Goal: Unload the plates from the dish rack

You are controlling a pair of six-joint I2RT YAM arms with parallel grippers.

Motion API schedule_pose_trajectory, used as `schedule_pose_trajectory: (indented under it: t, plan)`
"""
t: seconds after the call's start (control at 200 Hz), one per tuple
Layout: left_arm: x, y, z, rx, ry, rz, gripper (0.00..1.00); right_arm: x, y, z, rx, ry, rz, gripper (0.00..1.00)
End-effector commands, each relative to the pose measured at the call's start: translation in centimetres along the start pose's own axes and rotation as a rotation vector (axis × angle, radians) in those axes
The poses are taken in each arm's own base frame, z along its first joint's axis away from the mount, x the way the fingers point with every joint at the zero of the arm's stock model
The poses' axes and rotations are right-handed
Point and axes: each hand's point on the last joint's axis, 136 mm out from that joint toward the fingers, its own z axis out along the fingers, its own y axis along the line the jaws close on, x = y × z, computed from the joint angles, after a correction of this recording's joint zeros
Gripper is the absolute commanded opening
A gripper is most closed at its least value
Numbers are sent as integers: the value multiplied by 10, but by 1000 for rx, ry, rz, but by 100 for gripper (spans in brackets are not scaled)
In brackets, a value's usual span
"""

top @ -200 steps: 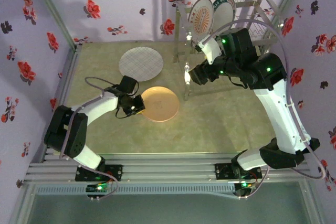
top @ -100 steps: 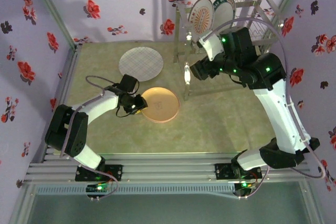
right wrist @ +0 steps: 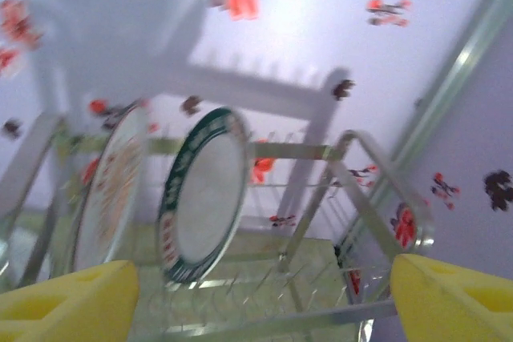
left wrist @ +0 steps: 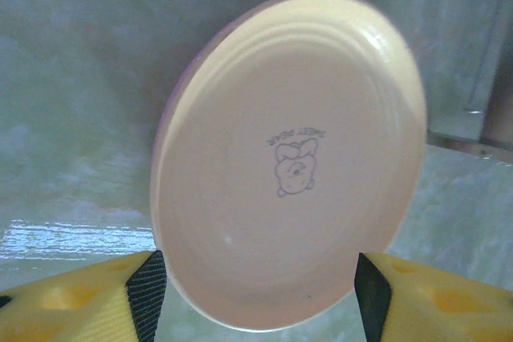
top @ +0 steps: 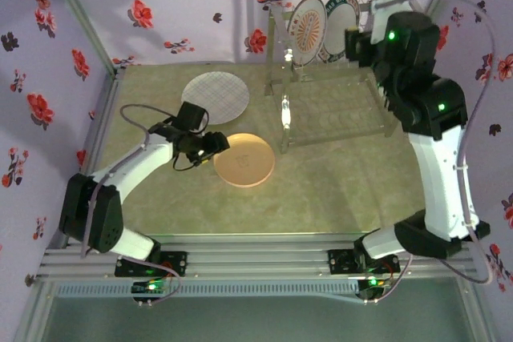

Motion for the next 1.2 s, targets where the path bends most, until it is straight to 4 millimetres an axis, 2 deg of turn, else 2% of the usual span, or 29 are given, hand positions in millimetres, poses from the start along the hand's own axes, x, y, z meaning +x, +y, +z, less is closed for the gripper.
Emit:
schedule_pose_trajectory:
  t: [0.0,0.12,0.21,0.36,0.495,0.625,0.725,0.885,1.02,1.195]
  plan:
    - [-10,-14,-34,12,-65,31,67,-6,-12,25,27,-1,141,84]
    - [-27,-41,-79,82,-178,61,69,-2,-11,54,-5,33,216,84]
    - [-45,-70,-128,178,-317,99,70,6,-9,73,-6,61,231,84]
    - [-68,-133,-224,443,-566,194,70,19,-1,100,-67,97,275,84]
    - [-70,-181,-301,690,-731,278,70,31,0,119,-77,129,293,83]
    - [-62,-214,-349,863,-799,352,71,48,2,136,-94,182,318,80]
    - [-57,-230,-372,937,-819,387,70,57,7,146,-122,208,320,75]
    - [-54,-244,-393,994,-846,416,70,66,7,157,-135,235,337,69]
    - [-54,-250,-400,1014,-861,428,70,75,13,165,-164,261,351,60]
    - [-55,-254,-399,1023,-860,429,70,78,21,172,-201,270,353,50]
